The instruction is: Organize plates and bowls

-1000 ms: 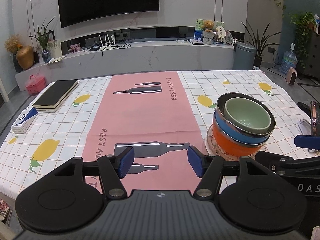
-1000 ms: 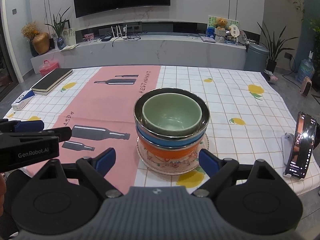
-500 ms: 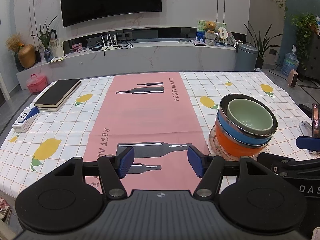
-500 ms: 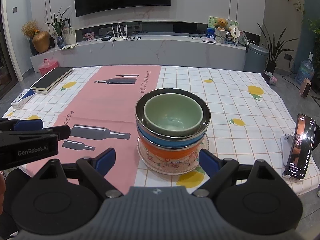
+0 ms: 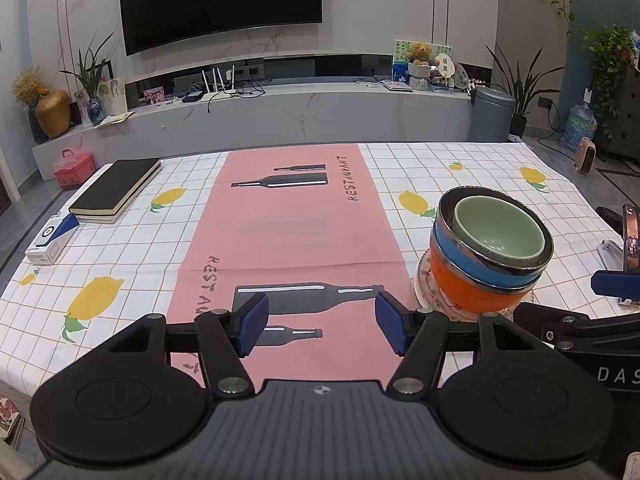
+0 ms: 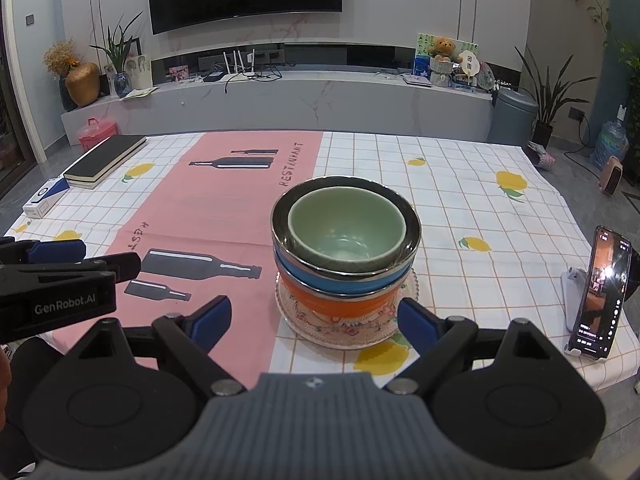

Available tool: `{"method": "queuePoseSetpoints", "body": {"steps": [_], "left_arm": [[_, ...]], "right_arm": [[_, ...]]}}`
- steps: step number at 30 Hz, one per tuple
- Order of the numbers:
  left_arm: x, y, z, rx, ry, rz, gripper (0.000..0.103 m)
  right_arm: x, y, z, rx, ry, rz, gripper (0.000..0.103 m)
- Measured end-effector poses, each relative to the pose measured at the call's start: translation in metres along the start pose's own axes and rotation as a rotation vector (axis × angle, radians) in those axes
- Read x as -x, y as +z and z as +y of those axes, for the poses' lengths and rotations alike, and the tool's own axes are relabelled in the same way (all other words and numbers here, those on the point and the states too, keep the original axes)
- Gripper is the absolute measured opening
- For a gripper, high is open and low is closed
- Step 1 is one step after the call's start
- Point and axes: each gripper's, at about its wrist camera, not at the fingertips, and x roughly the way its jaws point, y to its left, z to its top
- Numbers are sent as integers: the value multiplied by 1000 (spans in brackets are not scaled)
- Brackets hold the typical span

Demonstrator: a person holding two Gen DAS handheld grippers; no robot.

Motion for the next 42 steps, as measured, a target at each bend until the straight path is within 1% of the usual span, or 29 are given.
{"method": "queuePoseSetpoints", "body": {"steps": [42], "left_arm": [[5,1,6,7,10,-6,72]], "right_arm": [[-2,3,2,22,-8,-7,89]]}}
